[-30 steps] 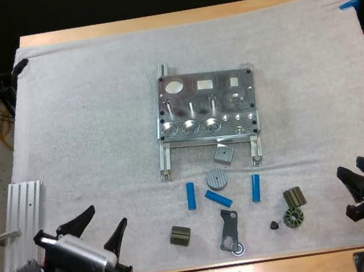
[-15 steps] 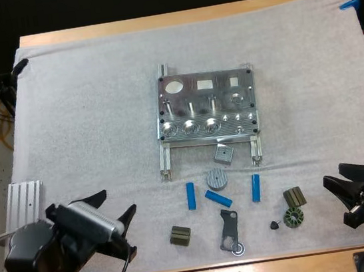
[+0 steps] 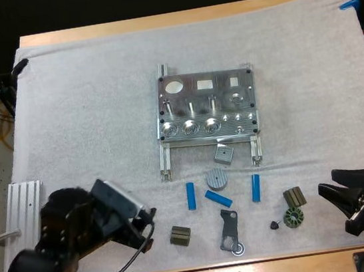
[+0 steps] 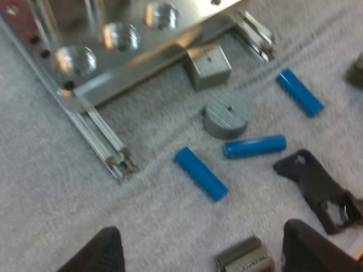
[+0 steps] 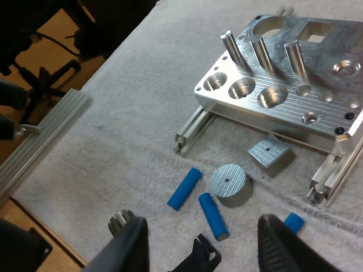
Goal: Load cells from right to left
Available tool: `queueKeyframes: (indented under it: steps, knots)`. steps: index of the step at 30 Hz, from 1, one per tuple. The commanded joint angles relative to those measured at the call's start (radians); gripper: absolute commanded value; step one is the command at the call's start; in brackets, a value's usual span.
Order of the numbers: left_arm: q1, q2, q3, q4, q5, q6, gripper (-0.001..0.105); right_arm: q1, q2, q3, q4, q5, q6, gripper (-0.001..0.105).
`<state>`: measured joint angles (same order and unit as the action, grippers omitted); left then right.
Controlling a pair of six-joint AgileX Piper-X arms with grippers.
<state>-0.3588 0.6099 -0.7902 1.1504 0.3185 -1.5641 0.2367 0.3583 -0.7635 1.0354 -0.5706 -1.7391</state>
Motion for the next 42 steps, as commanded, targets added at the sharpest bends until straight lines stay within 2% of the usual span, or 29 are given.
queueKeyframes:
  steps: [1, 6, 15, 19, 25, 31, 42]
  knots:
    - [-0.020, 0.025, -0.006, -0.004, -0.033, -0.027, 0.059, -0.003, 0.000, -0.010, -0.004, -0.019, -0.018, 0.044]
    - [-0.044, 0.117, -0.006, -0.012, -0.038, -0.099, 0.059, -0.003, 0.000, -0.010, -0.004, -0.028, -0.018, 0.044]
    - [-0.045, 0.222, -0.006, -0.096, -0.036, -0.160, 0.059, -0.003, 0.029, -0.010, -0.006, -0.041, -0.018, 0.044]
    - [-0.045, 0.248, -0.006, -0.133, -0.034, -0.163, 0.059, -0.003, 0.090, -0.010, -0.006, -0.066, -0.024, 0.044]
    - [-0.045, 0.302, -0.006, -0.152, -0.038, -0.163, 0.059, -0.003, 0.148, -0.010, -0.020, -0.086, -0.083, 0.044]
    - [-0.045, 0.356, -0.006, -0.186, -0.038, -0.163, 0.059, -0.003, 0.155, -0.010, -0.069, -0.086, -0.083, 0.044]
    - [-0.045, 0.440, -0.006, -0.231, -0.031, -0.163, 0.059, -0.003, 0.155, -0.010, -0.074, -0.086, -0.083, 0.044]
